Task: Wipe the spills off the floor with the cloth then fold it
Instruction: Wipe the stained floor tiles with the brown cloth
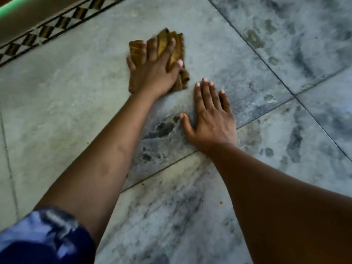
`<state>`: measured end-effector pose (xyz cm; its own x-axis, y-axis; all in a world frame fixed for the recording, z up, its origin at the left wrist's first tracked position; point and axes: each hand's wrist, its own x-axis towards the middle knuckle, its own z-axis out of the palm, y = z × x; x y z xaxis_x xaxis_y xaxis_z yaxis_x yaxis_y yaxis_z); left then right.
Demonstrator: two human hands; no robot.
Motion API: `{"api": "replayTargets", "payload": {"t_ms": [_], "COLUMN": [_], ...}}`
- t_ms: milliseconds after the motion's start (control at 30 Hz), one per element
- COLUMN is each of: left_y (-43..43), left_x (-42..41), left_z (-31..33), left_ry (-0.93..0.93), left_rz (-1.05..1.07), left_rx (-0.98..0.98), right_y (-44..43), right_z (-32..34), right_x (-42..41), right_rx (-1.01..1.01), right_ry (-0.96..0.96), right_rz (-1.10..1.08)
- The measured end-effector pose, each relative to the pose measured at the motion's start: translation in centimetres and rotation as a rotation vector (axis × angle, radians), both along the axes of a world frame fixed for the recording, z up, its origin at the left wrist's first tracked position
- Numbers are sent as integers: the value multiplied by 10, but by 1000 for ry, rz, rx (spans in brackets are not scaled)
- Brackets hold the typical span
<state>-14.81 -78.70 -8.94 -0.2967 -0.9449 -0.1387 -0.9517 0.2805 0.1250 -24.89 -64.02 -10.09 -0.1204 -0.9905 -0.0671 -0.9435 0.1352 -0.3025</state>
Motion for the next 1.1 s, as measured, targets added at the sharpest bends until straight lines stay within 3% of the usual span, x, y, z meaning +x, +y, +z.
{"api": "replayTargets", "payload": {"t_ms": [167, 267, 400, 533, 667, 733, 800, 900, 1100], "left_y": [62, 41, -7, 40, 118, 110, 80, 64, 185], "left_x": [70, 103, 71, 57, 119, 162, 189, 173, 154], "left_z": [1, 3, 2, 1, 3, 5, 2, 3, 4], "left_ry": [-16, -44, -12, -31, -29, -65, -53, -7, -29], "left_rz": [-154, -8, 199, 9, -184, -102, 138, 395, 34], "left_rx": [-37, -18, 37, 3, -9, -16, 4, 62, -7], "right_y": [0, 1, 0, 0, 0, 1, 1, -1, 30], "right_z": [2, 0, -1, -2, -2, -2, -5, -4, -6], "right_x": [0, -2, -1, -1, -4, -2, -1, -2, 48], "right_rx": [-10, 1, -9, -14, -38, -38, -39, -30, -69], "right_ry": [-15, -4, 6, 16, -9, 10, 33, 55, 3], "right_rz": [-4, 1, 16, 16, 9, 8, 14, 15, 85]}}
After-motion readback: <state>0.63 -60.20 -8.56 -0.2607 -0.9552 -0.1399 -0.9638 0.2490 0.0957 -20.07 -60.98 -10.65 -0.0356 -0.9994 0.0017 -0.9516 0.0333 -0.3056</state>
